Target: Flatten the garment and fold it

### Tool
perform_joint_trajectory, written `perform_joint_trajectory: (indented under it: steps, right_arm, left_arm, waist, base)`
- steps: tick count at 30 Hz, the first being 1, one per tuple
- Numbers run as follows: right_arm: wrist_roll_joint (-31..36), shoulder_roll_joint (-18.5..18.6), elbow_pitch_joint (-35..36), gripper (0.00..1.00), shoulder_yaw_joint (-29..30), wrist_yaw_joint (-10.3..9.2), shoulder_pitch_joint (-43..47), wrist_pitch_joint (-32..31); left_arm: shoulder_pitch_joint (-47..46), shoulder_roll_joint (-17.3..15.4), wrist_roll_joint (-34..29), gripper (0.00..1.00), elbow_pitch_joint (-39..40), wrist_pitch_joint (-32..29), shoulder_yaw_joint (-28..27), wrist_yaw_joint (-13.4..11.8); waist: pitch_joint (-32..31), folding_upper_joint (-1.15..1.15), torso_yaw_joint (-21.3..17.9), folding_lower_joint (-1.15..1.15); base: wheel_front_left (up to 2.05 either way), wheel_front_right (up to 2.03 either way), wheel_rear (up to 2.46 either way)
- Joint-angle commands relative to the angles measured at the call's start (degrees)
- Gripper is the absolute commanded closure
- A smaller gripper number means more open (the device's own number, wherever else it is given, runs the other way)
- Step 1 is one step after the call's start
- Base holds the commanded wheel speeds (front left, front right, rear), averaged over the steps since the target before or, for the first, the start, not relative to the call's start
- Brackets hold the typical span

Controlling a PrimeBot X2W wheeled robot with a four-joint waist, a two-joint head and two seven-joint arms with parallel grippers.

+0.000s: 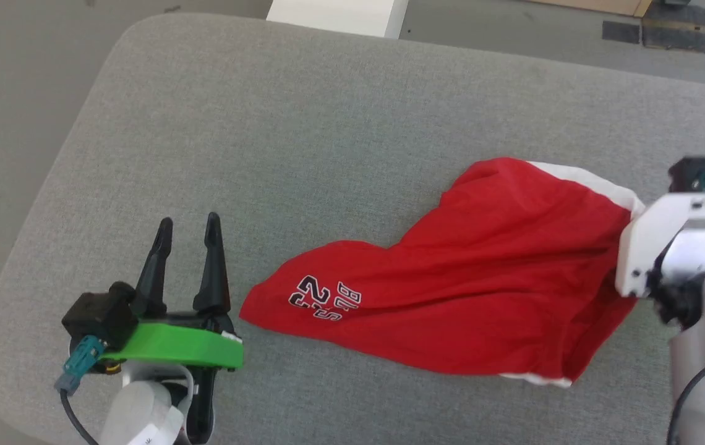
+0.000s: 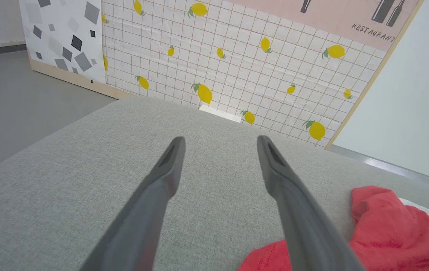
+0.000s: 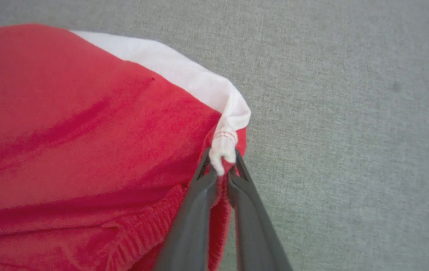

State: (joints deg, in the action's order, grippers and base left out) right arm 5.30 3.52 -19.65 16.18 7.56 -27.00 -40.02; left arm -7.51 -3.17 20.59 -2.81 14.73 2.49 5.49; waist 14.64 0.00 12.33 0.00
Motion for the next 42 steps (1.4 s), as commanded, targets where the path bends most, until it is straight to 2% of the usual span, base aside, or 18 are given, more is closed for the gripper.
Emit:
perform_joint_trajectory:
  steps: [1,7,12,15,16,18,21,27,32,37,42]
  right_arm:
    - [-0.1,1.3,0.1,1.0,0.0,-0.08,-2.0,0.2]
    - [0.3,5.1,-1.3,1.0,2.2,-0.08,-10.7,0.8]
    - [3.1,8.3,-3.5,1.0,5.3,-0.08,-16.9,1.7]
    - [5.1,8.7,-4.3,0.97,6.8,-0.08,-18.6,3.1]
    - [5.8,8.5,-4.6,0.0,7.2,-0.08,-18.7,2.8]
    - [5.9,7.9,-4.9,0.0,7.9,-0.08,-18.7,2.8]
    - [4.3,7.0,-3.9,0.0,7.7,-0.08,-18.0,6.4]
    - [-3.2,4.4,0.4,0.0,4.1,-0.08,-13.2,15.2]
    - [-10.6,2.8,6.2,0.0,0.4,-0.08,-5.0,21.7]
    - [-15.8,0.6,11.6,0.0,1.7,-0.08,4.0,24.9]
    - [-19.1,-0.5,15.1,0.0,3.4,-0.08,14.2,25.6]
  left_arm:
    - [-1.3,0.3,0.7,0.0,0.0,0.3,0.1,0.3]
    - [-3.0,0.3,1.8,0.0,-0.1,0.3,1.6,0.6]
    - [-4.6,0.3,2.7,0.0,-0.4,0.3,2.8,0.8]
    - [-5.0,0.3,3.2,0.0,-0.6,0.3,3.2,0.8]
    - [-5.0,0.3,3.3,0.0,-0.7,0.3,3.3,0.8]
    - [-4.8,0.3,3.4,0.0,-1.1,0.3,3.4,0.7]
    - [-4.4,0.3,3.2,0.0,-1.9,0.3,3.7,0.7]
    - [-3.1,0.3,2.5,0.0,-3.4,0.3,4.0,0.7]
    - [-1.5,0.3,1.8,0.0,-4.4,0.3,4.2,0.8]
    - [-0.2,0.3,1.6,0.0,-5.2,0.3,4.6,0.6]
    - [0.5,0.3,1.8,0.0,-6.2,0.3,5.5,0.4]
  waist:
    - [0.7,0.0,0.3,0.0]
    - [3.5,0.0,1.6,0.0]
    - [5.6,0.0,3.4,0.0]
    - [6.0,0.0,3.9,0.0]
    - [5.9,0.0,3.9,0.0]
    - [5.3,0.0,3.7,0.0]
    - [3.4,0.0,2.9,0.0]
    - [-1.6,0.0,0.3,0.0]
    - [-5.8,0.0,-2.2,0.0]
    - [-8.5,0.0,-4.3,0.0]
    - [-10.2,0.0,-5.6,0.0]
  base:
    - [0.0,0.0,0.0]
    - [0.0,0.0,0.0]
    - [0.0,0.0,0.0]
    - [0.0,0.0,0.0]
    - [0.0,0.0,0.0]
    - [0.0,0.0,0.0]
    - [0.0,0.0,0.0]
    - [0.0,0.0,0.0]
    - [0.0,0.0,0.0]
    - [0.0,0.0,0.0]
    - [0.0,0.0,0.0]
